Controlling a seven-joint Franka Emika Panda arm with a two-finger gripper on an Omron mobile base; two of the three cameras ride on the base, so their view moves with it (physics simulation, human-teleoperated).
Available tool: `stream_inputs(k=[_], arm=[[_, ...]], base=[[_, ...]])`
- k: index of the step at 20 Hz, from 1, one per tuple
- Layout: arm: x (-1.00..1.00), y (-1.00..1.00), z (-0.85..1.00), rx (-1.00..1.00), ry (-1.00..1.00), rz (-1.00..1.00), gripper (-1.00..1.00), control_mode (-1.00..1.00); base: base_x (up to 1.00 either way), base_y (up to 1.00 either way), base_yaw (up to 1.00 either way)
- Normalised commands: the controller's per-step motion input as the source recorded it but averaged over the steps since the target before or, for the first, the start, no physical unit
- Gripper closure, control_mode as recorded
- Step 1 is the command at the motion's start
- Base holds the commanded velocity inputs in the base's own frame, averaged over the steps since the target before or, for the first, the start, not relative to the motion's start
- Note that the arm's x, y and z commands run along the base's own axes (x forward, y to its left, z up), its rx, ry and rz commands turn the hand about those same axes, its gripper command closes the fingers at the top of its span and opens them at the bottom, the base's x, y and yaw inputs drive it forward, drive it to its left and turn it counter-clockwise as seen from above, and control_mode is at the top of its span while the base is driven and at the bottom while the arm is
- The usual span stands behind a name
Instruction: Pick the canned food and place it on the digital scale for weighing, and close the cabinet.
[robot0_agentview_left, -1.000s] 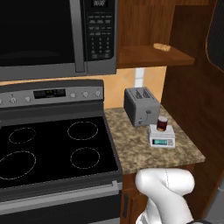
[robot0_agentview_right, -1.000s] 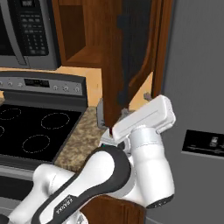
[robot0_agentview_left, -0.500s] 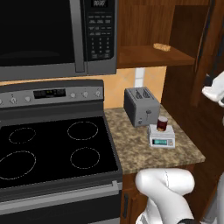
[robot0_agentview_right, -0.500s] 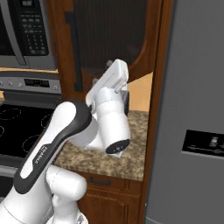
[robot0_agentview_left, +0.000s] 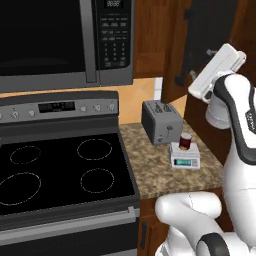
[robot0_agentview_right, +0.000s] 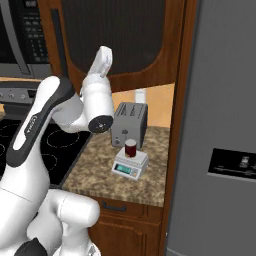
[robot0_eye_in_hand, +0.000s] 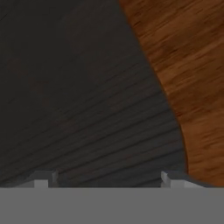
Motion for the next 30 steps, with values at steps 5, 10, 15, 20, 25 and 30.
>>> stream_inputs(k=[5, 10, 15, 20, 25, 30], arm=[[1.0, 0.67, 0.01, -0.05, 0.19, -0.06, -1.0, -1.0], [0.75, 0.04, 0.0, 0.0, 0.19, -0.01, -1.0, -1.0], [0.84, 0.0, -0.05, 0.0, 0.03, 0.0, -1.0, -1.0], [0.9, 0.0, -0.18, 0.0, 0.0, 0.0, -1.0, -1.0], [0.83, -0.03, -0.23, 0.0, 0.0, 0.0, -1.0, -1.0], [0.79, -0.02, -0.52, 0.0, 0.0, 0.0, -1.0, -1.0]], base=[[0.0, 0.0, 0.0], [0.0, 0.0, 0.0], [0.0, 0.0, 0.0], [0.0, 0.0, 0.0], [0.0, 0.0, 0.0], [0.0, 0.0, 0.0]])
